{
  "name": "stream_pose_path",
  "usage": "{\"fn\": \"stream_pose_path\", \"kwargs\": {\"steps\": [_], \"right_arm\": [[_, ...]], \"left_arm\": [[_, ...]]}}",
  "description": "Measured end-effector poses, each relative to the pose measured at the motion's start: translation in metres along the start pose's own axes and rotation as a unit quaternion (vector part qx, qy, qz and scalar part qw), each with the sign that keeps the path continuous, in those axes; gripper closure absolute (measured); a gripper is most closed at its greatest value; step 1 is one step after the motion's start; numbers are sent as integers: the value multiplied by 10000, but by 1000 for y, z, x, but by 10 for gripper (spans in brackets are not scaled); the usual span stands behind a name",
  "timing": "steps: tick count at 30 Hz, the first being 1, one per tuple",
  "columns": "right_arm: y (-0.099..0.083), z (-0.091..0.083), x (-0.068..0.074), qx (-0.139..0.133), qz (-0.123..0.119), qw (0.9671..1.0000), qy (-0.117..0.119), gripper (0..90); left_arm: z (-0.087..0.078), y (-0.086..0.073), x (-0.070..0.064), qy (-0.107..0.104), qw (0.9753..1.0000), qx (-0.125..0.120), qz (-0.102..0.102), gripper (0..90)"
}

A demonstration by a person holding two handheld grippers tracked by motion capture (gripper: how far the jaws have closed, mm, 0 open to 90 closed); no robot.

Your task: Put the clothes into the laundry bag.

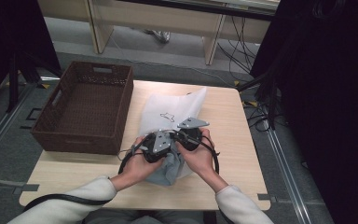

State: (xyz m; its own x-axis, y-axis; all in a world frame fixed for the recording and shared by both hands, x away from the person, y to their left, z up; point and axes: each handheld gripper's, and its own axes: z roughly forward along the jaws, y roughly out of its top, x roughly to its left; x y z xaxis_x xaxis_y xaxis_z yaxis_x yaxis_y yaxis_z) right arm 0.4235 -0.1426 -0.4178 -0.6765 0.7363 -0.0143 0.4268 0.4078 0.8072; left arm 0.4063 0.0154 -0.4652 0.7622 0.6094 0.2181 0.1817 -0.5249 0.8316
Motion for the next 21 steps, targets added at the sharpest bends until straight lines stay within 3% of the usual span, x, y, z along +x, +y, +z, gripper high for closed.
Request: {"fn": "stream_pose_path", "kwargs": {"steps": [3, 4, 7, 9, 12, 13, 17, 19, 21], "right_arm": [[0, 2, 0, -61, -139, 9999, 0, 877], [0, 2, 1, -69, -60, 10000, -18, 877], [0, 3, 0, -69, -136, 9999, 18, 877], [0, 1, 3, -27, 28, 10000, 12, 877], [0, 1, 2, -36, 4, 10000, 17, 877], [0, 1, 0, -16, -132, 9999, 42, 877], [0, 1, -2, -32, -132, 9999, 45, 877], [0, 1, 0, -92, 28, 10000, 3, 877], [1, 0, -2, -104, 8, 9999, -33, 877]], "left_arm": [[3, -2, 2, 42, 10000, -19, -20, 755], [4, -3, 2, 45, 10000, -19, -80, 755], [6, -4, 2, 77, 10000, 6, -52, 755], [8, -4, 3, 87, 10000, 13, -28, 754], [11, -6, 3, 133, 9999, -1, 6, 751], [12, -7, 2, 133, 9999, 31, -48, 749], [18, -12, 2, 106, 9999, 64, -70, 742], [18, -14, 3, 71, 9998, 180, -103, 735], [21, -16, 3, 18, 9999, 78, -122, 716]]}}
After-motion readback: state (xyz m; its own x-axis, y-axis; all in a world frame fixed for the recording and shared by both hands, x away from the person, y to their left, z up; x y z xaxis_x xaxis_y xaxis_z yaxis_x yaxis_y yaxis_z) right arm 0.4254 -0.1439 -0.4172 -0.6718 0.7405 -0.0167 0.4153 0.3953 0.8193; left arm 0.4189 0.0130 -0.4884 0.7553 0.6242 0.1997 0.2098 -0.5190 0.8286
